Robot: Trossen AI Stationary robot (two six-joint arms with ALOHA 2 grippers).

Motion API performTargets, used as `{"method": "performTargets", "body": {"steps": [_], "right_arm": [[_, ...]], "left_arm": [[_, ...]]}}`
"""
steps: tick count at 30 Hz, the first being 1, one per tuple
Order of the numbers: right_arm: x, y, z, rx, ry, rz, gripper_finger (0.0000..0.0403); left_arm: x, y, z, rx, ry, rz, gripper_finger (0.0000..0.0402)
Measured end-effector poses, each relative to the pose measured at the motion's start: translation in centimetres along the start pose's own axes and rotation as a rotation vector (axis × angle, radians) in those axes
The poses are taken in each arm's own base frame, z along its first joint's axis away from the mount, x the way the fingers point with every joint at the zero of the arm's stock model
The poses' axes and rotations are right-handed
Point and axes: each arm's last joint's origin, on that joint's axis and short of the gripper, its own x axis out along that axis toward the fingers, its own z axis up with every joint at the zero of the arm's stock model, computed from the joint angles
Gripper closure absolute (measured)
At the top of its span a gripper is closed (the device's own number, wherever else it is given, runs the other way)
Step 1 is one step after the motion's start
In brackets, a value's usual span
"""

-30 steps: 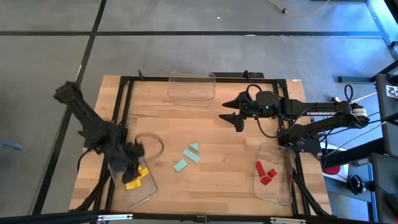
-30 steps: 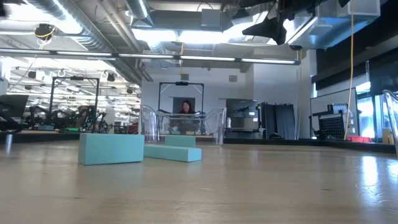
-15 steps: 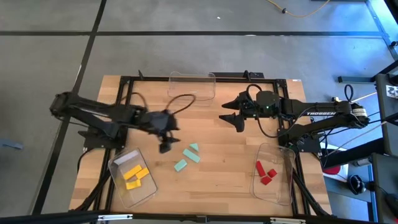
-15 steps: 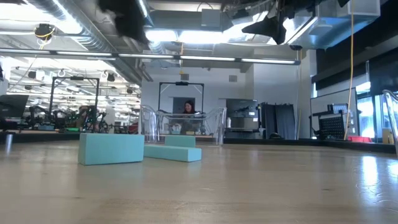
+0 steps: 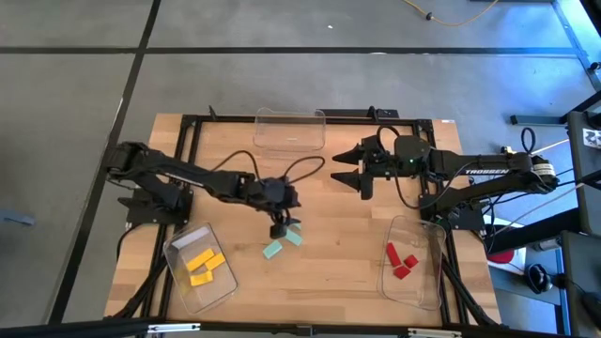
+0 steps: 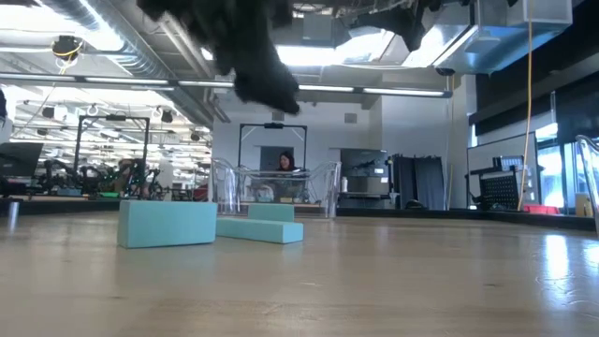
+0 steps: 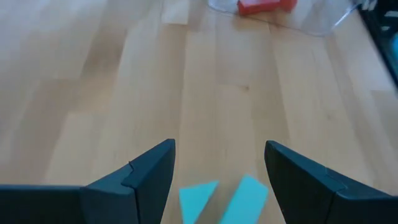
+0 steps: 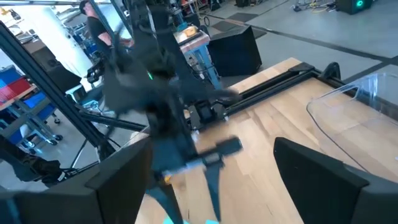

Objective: Sort & place blocks by color
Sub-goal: Put the top blue block into the top center transparent bin

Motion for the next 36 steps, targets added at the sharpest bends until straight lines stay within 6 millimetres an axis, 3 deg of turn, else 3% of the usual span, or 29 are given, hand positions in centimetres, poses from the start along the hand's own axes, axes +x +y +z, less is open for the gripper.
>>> {"method": "performTargets", "body": {"steps": [6,12,16,25,29,36], "right_arm": [[0.0,0.0,0.1,0.0,-0.021,-0.019,0.0068],[0.0,0.0,0.2,0.001,-0.026,-0.017,0.0068],[0.0,0.0,0.1,0.022,-0.025,-0.016,0.0068],[0.0,0.0,0.1,0.027,-0.026,-0.016,0.0068],[0.0,0.0,0.1,0.027,-0.026,-0.018,0.0068],[0.0,0.0,0.2,0.025,-0.029,-0.025,0.0068]], "left_arm": [[3.1,0.4,-3.0,-0.043,0.075,0.014,0.0163],[5.0,-0.1,-4.7,0.056,0.14,0.006,0.0163],[6.4,0.6,-6.1,0.061,0.201,0.041,0.0163],[7.4,1.3,-7.0,0.0,0.241,0.048,0.0165],[7.5,1.4,-7.0,-0.001,0.237,0.056,0.0203],[7.4,2.0,-6.7,-0.044,0.214,0.071,0.033]]}}
